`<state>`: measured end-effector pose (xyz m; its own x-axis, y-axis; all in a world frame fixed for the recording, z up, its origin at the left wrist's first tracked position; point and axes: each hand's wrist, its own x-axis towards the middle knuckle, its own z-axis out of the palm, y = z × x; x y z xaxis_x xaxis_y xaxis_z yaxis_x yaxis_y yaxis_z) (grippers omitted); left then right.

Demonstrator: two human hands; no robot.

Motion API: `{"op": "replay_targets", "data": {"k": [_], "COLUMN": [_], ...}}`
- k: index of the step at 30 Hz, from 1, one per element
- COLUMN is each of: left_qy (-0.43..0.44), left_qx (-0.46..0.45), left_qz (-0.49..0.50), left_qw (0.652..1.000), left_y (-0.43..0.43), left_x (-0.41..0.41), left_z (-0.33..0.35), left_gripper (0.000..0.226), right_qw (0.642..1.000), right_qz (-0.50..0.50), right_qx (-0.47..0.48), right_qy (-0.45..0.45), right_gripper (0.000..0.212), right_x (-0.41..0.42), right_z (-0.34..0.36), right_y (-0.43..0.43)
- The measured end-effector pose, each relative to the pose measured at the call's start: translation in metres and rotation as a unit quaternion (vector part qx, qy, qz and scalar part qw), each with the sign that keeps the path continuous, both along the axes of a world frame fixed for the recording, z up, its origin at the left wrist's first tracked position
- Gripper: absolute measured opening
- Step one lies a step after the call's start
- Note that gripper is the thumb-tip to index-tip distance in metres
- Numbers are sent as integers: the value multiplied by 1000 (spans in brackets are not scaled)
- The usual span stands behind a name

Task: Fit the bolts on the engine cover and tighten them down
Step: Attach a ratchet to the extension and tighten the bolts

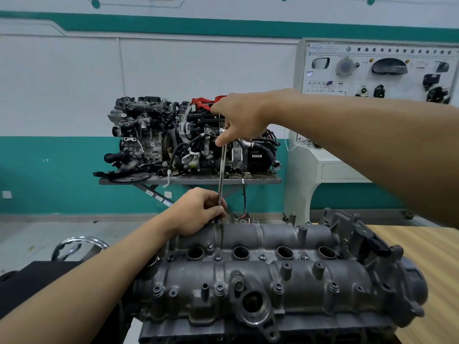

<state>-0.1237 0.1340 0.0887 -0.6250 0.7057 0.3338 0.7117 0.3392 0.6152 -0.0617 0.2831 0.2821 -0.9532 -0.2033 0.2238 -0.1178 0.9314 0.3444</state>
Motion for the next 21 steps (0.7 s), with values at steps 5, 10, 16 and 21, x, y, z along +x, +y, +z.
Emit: {"op": "replay_targets", "data": {"k": [5,10,16,21], "left_qy": [30,50,78,52], "left_qx": [10,5,36,110], "left_qz": [20,25,35,-4], "left_qw": [999,998,996,993], "left_y": [0,3,2,3], "left_x": [-2,-5,-1,15], "left_z": [-2,-1,-2,9], "left_gripper": [2,9,13,8], "right_qw": [998,963,943,926], "right_qz": [25,82,128,186], "right_qx": [-58,-252,-290,-291], "right_qy": [16,46,103,153], "right_gripper": [72,62,53,51], "right_x": [-1,-9,-1,30], "right_z": [-7,-34,-40,-15], "right_y": [8,24,12,2]}}
